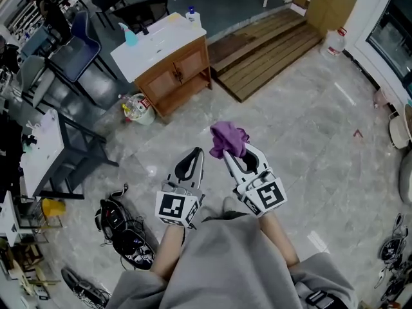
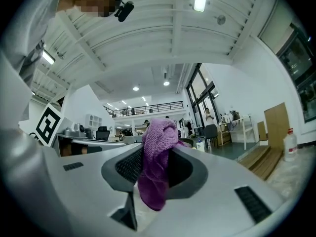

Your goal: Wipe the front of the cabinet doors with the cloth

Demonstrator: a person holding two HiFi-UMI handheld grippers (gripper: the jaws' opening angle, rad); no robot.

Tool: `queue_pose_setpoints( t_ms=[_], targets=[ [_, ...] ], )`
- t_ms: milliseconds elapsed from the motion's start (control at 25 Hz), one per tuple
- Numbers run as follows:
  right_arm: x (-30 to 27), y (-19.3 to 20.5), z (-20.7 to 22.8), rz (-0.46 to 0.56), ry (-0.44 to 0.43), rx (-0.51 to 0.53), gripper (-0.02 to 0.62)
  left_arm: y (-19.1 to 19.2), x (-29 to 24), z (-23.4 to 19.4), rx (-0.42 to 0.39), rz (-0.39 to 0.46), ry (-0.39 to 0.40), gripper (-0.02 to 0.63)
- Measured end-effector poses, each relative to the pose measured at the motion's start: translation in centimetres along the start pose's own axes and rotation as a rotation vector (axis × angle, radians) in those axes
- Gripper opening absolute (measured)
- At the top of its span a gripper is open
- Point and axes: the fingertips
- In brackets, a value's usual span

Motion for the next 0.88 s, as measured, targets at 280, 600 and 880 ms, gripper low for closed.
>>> queue_pose_setpoints(
  t_ms=[280, 600, 880],
  targets=[
    [0.1, 0.6, 2.6, -0.004, -0.003, -0.038, 0.113, 0.1, -2.1, 0.7, -0.025, -0.030, -0.023, 0.025],
    [-2.1, 1.7, 4.2, -0.012, 0.010, -0.084, 0.115, 1.6, -3.8, -1.4, -0.005, -0.071, -0.025, 0.025],
    [-5.7, 2.4, 4.7, -0.015, 0.031, -0.084, 0.115, 2.7, -6.4, -4.4, 0.009, -0.070, 0.015, 0.025]
  ],
)
Point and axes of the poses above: the fingertips, and each gripper's own axes: x backward along the fingers, z to its right, y out of its underside, and after that the axes turned 8 degrees about -x, right-handed
